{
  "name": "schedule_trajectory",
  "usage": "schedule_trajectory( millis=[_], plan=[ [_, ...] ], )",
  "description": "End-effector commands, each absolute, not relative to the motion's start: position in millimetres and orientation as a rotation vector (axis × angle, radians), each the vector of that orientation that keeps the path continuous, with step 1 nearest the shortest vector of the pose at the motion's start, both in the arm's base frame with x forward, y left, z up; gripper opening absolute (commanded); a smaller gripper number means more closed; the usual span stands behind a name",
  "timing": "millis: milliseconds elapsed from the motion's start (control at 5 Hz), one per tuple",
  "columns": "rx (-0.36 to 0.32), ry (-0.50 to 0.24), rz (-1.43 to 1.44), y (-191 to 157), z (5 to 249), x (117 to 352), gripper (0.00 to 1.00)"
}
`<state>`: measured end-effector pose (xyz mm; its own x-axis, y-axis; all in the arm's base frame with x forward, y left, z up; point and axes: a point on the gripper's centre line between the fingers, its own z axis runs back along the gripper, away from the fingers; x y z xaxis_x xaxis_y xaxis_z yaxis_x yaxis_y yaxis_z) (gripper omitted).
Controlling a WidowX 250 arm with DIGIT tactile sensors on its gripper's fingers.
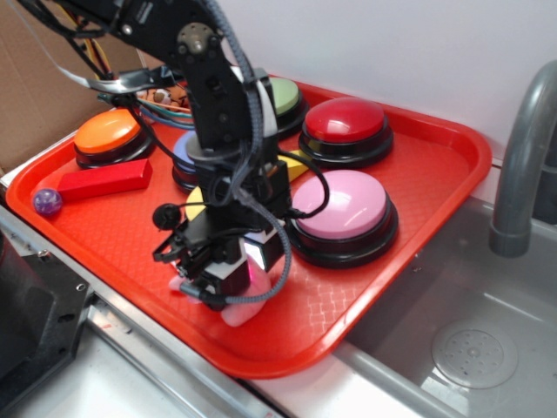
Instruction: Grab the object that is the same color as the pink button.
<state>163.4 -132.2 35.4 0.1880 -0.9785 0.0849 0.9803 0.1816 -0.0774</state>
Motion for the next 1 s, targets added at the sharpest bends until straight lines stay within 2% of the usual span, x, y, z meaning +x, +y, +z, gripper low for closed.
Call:
schedule_trajectory(
  millis=[0,200,600,800],
  plan=[
    [-0.102,-0.080,-1.047,-124,104,173,0.00],
    [-0.022,-0.024,-0.799,-96,136,177,0.00],
    [0.022,-0.004,-0.407,-30,159,177,0.00],
    [0.063,0.002,-0.298,-18,165,174,0.00]
  ],
)
